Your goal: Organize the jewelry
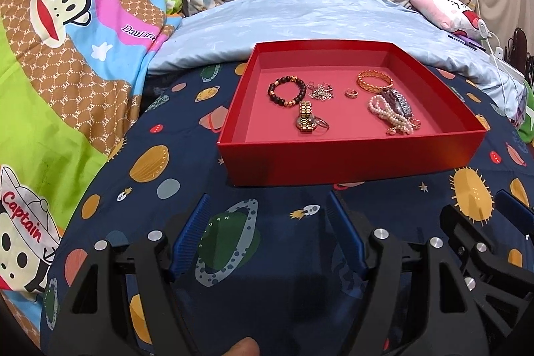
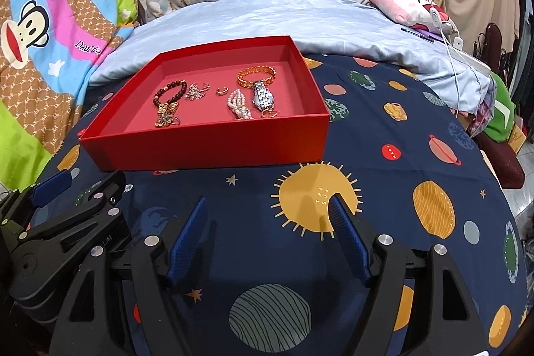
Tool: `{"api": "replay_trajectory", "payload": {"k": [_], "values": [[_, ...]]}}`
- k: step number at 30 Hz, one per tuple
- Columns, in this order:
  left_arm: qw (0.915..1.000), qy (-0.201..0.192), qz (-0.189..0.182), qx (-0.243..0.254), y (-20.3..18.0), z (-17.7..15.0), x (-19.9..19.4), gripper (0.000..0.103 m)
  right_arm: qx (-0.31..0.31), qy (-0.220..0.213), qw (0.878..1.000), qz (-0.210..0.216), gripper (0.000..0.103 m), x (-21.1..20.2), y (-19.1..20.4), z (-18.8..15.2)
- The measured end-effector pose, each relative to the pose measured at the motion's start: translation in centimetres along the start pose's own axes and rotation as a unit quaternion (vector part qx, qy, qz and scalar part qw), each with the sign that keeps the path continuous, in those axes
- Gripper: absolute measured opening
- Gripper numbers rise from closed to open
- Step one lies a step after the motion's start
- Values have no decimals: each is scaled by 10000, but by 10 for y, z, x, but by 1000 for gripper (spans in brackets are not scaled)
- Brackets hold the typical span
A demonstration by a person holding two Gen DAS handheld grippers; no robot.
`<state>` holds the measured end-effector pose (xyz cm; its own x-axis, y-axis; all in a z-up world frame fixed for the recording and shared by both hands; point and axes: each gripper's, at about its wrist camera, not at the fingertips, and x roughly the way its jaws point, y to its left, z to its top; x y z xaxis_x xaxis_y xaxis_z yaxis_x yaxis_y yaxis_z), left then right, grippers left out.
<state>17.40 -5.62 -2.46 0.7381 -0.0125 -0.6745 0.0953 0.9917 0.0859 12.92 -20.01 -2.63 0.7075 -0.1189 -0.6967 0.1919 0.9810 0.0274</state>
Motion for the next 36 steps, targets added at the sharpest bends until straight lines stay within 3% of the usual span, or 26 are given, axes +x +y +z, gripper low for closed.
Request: {"api": "replay_trajectory", "payload": {"k": [36], "values": [[9997, -205, 123, 35, -2, 0, -8, 69, 45, -48, 10000, -7, 74, -1, -1, 1]]}}
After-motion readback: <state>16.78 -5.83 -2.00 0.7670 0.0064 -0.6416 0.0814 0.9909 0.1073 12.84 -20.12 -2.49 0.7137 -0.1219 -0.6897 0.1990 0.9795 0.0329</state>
